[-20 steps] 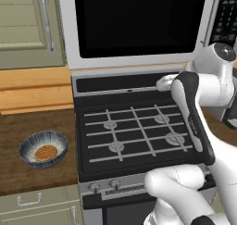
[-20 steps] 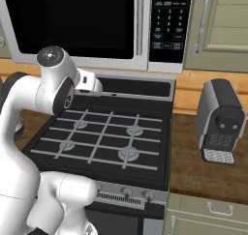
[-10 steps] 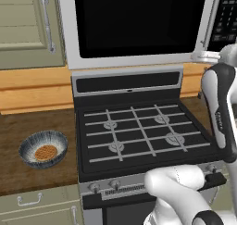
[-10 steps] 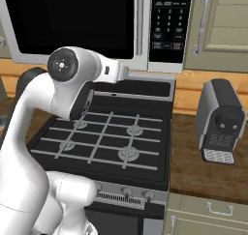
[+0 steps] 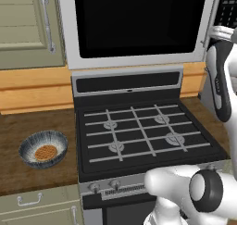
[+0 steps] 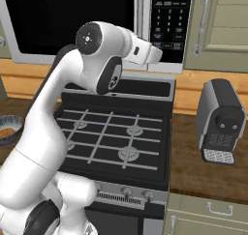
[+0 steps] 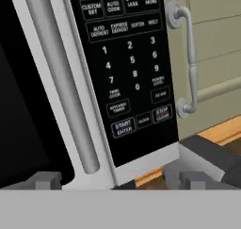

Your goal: Open the microwave, place the bowl with waffle inside the microwave, then close the microwave door and turn it on.

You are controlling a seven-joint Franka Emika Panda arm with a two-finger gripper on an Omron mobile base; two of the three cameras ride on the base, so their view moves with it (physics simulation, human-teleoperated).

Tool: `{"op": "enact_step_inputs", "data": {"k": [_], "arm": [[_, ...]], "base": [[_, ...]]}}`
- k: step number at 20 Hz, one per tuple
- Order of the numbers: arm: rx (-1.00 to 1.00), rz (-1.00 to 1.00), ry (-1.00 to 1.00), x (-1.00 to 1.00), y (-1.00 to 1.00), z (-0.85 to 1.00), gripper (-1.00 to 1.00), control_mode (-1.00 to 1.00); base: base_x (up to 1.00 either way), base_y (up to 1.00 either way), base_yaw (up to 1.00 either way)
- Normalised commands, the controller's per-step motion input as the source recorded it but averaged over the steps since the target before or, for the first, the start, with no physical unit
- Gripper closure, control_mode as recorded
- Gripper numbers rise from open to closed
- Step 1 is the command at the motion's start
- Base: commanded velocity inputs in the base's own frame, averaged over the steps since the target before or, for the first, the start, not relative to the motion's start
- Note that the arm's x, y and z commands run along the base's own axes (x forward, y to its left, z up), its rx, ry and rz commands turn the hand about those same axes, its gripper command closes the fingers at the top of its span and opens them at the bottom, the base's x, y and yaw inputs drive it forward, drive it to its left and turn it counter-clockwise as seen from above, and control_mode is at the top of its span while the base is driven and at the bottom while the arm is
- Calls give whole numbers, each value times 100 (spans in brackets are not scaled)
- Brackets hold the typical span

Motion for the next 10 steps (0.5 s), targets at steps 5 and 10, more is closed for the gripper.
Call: {"op": "enact_step_inputs", "data": {"k": [5,10], "arm": [[7,3,-3,61,-9,-2,-100,-100],[14,25,0,55,0,0,-100,-100]], "base": [[0,0,0],[0,0,0]]}}
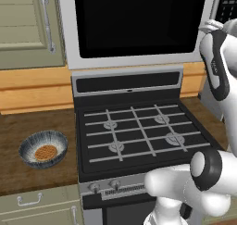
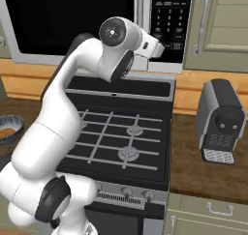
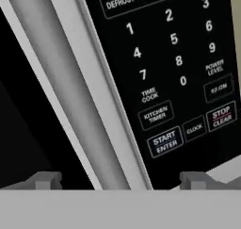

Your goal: Open the microwave, place the bowl with waffle inside the microwave, then close the microwave door and turn it on.

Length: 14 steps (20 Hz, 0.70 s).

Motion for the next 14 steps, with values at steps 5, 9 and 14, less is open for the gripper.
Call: {"op": "enact_step_inputs", "data": {"k": [5,9,14], "arm": [[1,13,3,31,0,0,-100,-100],[0,0,0,22,0,-1,-100,-100],[0,0,0,18,0,-6,-100,-100]], "base": [[0,0,0],[0,0,0],[0,0,0]]}}
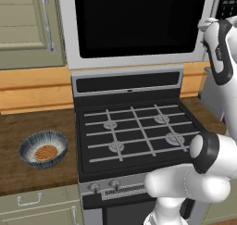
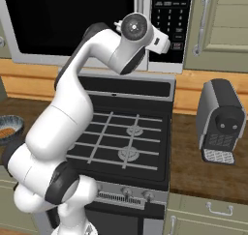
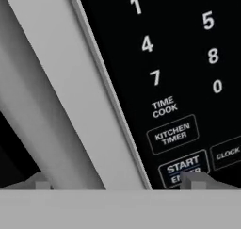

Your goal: Open the microwave, place the bowl with waffle inside the microwave, then close the microwave door and turn it on.

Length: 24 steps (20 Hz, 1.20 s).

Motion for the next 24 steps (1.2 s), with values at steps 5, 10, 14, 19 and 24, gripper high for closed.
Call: {"op": "enact_step_inputs", "data": {"k": [5,10,14,19,24], "arm": [[0,0,0,32,0,-8,-100,-100],[0,0,0,31,3,-9,-100,-100],[0,0,0,13,3,-3,100,-100],[0,0,0,0,0,0,100,-100],[0,0,0,-5,0,0,100,-100]], "base": [[0,0,0],[0,0,0],[0,0,0],[0,0,0],[0,0,0]]}}
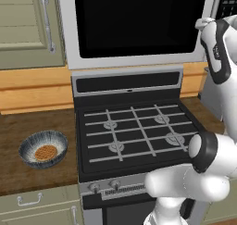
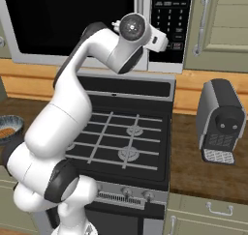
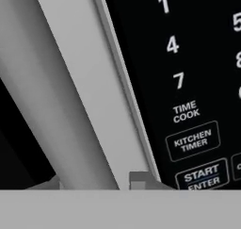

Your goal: Open the microwave, place the bowl with waffle inside the microwave, then close the microwave door and turn it on.

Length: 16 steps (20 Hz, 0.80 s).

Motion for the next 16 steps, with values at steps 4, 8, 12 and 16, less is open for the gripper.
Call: {"op": "enact_step_inputs", "data": {"k": [4,8,12,16], "arm": [[0,3,-2,-51,0,0,100,-100],[0,8,-10,-96,3,13,100,-100],[0,6,-10,-100,6,26,100,-100],[-5,1,-3,-100,22,36,100,-100]], "base": [[0,0,0],[0,0,0],[0,0,0],[0,0,0]]}}
